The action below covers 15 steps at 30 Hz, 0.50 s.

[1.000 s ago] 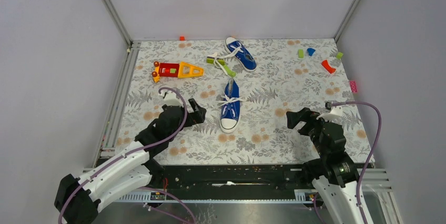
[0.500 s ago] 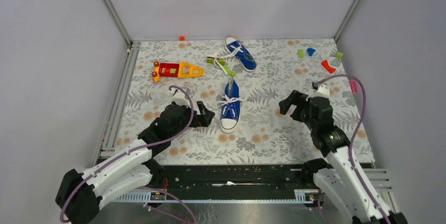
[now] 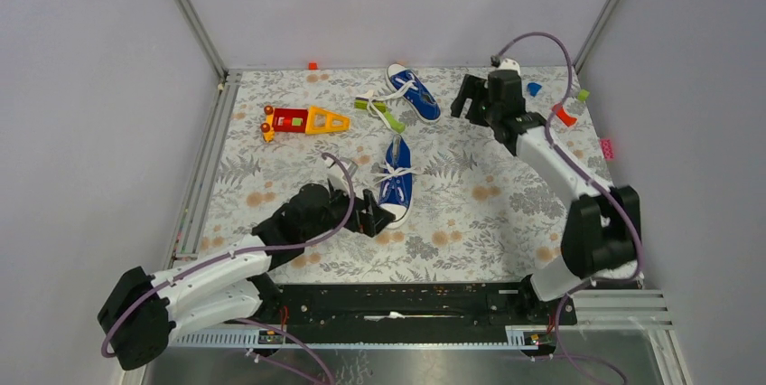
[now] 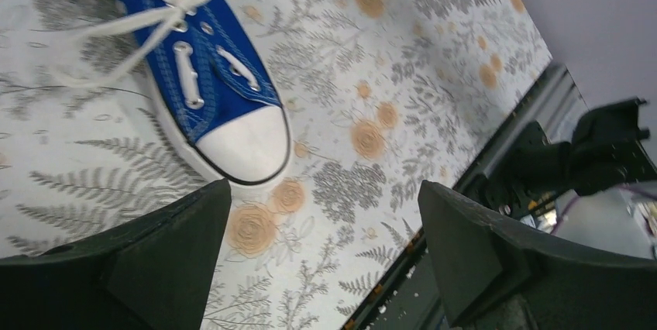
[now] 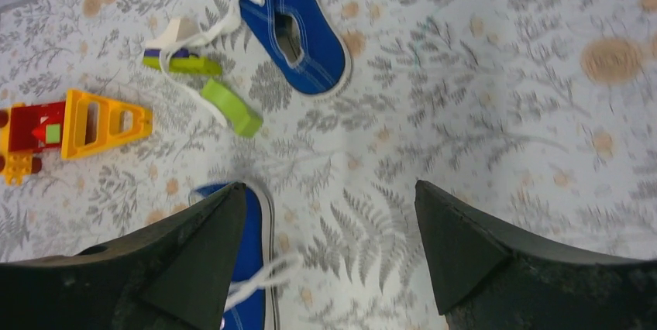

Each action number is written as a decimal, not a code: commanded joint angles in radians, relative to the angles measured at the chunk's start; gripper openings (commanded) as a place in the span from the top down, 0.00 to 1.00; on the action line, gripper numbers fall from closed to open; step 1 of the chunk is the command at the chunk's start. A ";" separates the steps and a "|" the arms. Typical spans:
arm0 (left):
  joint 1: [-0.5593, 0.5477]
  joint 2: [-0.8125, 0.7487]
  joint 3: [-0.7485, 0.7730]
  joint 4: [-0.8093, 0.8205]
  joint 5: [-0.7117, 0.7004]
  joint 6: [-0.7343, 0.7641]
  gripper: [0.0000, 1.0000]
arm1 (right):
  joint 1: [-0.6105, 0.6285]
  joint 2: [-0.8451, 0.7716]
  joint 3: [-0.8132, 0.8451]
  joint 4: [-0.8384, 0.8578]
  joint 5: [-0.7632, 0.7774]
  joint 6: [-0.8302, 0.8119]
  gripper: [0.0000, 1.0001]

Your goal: Tie the shoes

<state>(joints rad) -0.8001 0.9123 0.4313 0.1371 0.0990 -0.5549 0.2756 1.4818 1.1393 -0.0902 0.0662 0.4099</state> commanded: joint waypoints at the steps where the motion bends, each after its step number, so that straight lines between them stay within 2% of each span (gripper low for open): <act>1: -0.084 0.038 0.049 0.072 0.038 0.001 0.02 | 0.014 0.214 0.231 -0.035 -0.011 -0.086 0.16; 6: -0.156 0.111 0.109 0.060 0.005 -0.028 0.02 | 0.026 0.467 0.560 -0.222 0.002 -0.147 0.21; 11: -0.182 0.190 0.153 0.073 0.000 -0.056 0.02 | 0.035 0.612 0.707 -0.248 0.001 -0.165 0.24; 15: -0.188 0.241 0.179 0.085 0.011 -0.081 0.02 | 0.048 0.735 0.859 -0.352 0.022 -0.181 0.26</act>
<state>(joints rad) -0.9813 1.1210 0.5549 0.1551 0.1059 -0.6022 0.3031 2.1315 1.8500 -0.3305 0.0631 0.2676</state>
